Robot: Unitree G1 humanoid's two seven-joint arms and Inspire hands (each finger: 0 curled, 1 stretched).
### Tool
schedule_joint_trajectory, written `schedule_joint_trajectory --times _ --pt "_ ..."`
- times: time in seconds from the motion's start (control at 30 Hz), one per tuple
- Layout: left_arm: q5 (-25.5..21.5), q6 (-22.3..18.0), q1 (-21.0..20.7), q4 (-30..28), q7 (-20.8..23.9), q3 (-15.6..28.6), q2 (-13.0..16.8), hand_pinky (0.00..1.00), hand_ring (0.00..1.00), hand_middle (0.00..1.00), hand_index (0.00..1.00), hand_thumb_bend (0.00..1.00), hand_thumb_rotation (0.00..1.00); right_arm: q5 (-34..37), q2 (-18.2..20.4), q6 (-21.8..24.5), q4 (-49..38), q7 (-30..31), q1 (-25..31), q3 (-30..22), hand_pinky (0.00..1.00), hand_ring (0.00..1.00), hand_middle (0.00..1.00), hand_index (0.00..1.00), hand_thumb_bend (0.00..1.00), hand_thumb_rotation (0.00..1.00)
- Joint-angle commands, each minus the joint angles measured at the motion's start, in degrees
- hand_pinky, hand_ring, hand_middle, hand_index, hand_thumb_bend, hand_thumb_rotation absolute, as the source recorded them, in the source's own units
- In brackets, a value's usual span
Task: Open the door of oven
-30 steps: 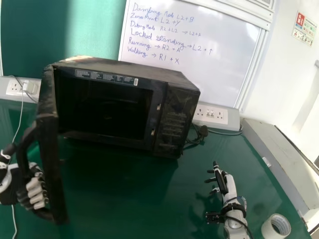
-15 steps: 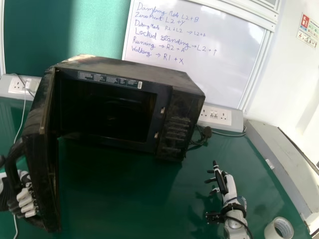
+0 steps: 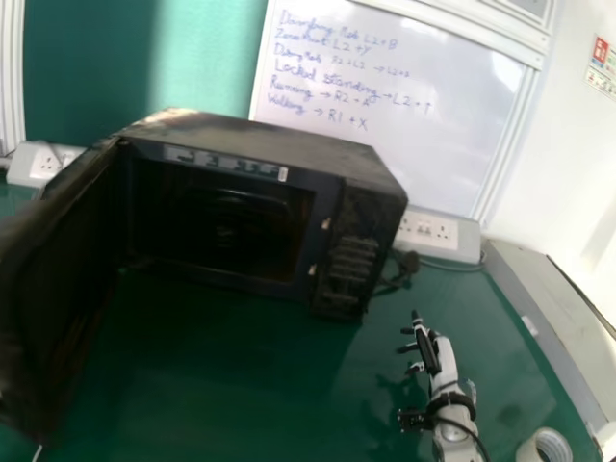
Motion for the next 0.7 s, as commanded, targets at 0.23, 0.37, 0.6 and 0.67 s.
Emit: schedule_joint_trajectory --times 0.23,0.37,0.6,0.67 --pt "-0.5 -0.9 -4.0 8.4 16.0 11.6 7.7 0.0 0.02 0.03 0.03 0.62 0.64 -0.2 -1.1 0.0 0.4 -0.7 0.5 0.1 0.2 0.23 0.35 0.6 0.76 0.81" --pt "-1.5 2.0 -2.8 6.1 20.0 14.2 7.0 0.01 0.02 0.03 0.03 0.65 0.59 -0.2 -1.1 -0.1 0.4 -0.8 0.5 0.2 0.2 0.23 0.35 0.6 0.75 0.8" --pt "-1.3 1.6 -2.3 9.4 20.9 16.8 7.6 0.0 0.01 0.02 0.03 0.63 0.62 -0.4 -1.4 -0.4 0.5 -0.7 0.5 0.5 0.21 0.24 0.36 0.6 0.76 0.81" --pt "-1.5 1.6 -3.0 10.7 21.3 16.9 7.5 0.01 0.02 0.02 0.03 0.65 0.61 -0.3 -1.4 -0.4 0.5 -0.7 0.5 0.4 0.2 0.24 0.36 0.61 0.75 0.8"
